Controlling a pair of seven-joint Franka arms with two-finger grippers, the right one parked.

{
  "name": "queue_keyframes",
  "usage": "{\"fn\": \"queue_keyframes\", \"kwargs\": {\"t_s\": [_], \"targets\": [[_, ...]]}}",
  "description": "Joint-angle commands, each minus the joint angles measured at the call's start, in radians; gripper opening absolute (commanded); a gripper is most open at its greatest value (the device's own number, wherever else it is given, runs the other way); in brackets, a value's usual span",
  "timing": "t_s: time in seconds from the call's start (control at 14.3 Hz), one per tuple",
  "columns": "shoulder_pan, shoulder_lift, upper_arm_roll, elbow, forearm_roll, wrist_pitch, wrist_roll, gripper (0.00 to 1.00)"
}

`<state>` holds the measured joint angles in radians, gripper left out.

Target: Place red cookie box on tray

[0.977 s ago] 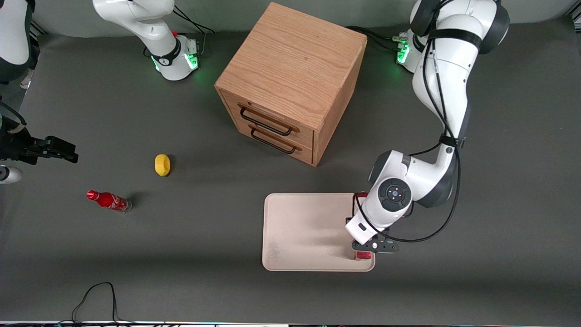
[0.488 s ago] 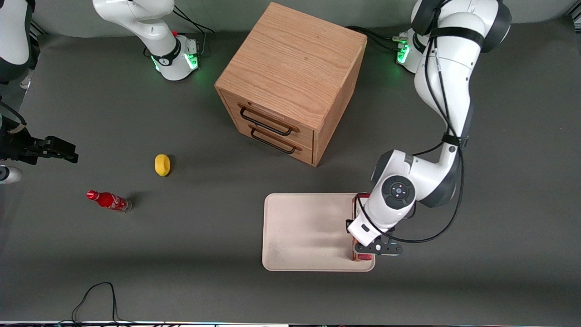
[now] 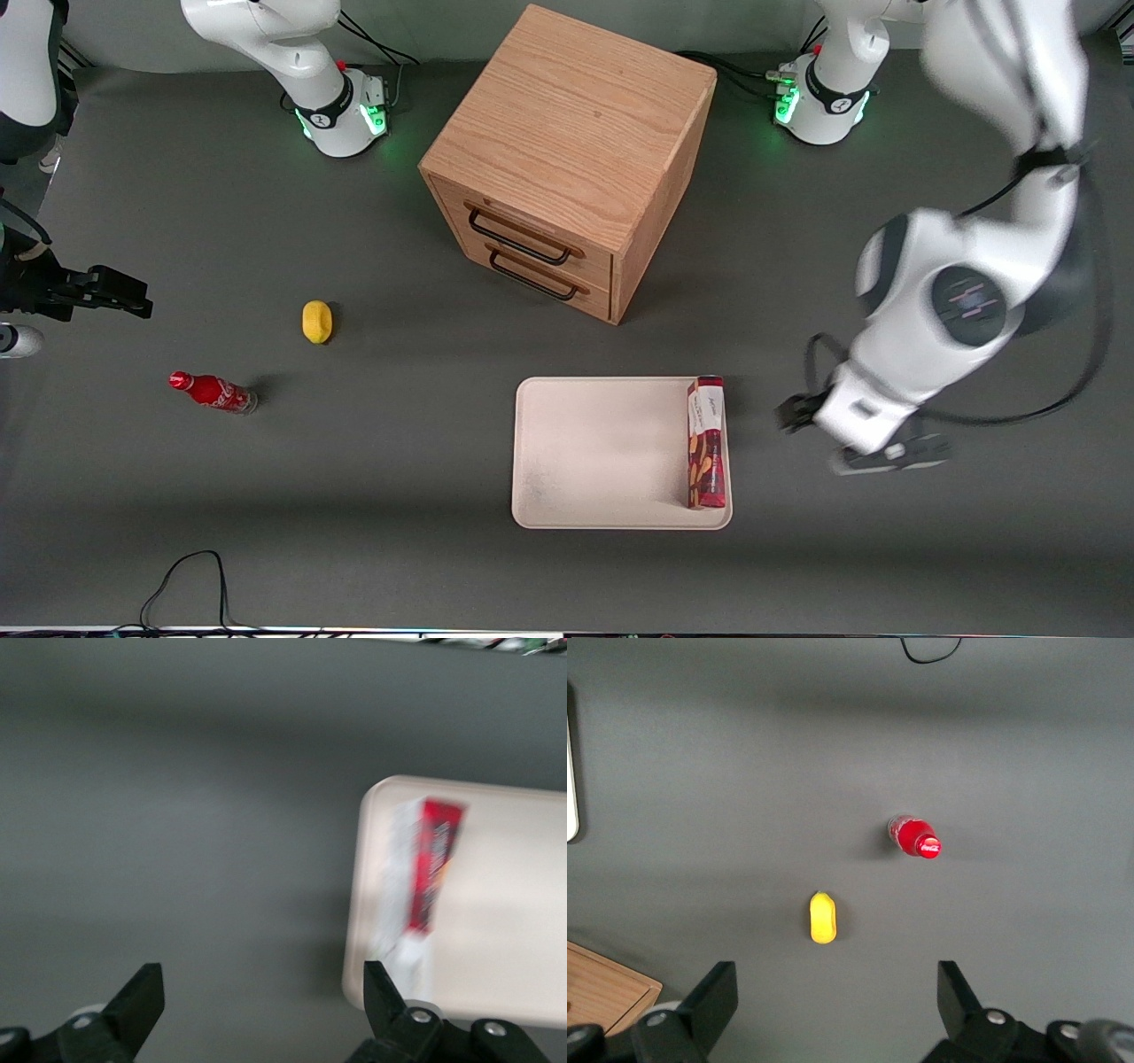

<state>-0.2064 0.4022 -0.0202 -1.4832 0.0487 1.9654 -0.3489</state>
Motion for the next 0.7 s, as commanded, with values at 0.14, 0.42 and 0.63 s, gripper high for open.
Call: {"fn": "queue_keyframes", "kwargs": {"t_s": [0.14,0.42,0.63], "targets": [[0.149,-0.267,-0.001,-0.238,0.008,-0.099,0.267,1.00],[0.212,-0.408,-0.001,-0.318,-0.015,-0.129,0.332,1.00],[0.223,-0.447,-0.001,-0.313,-0.044,-0.178,0.361,1.00]]}}
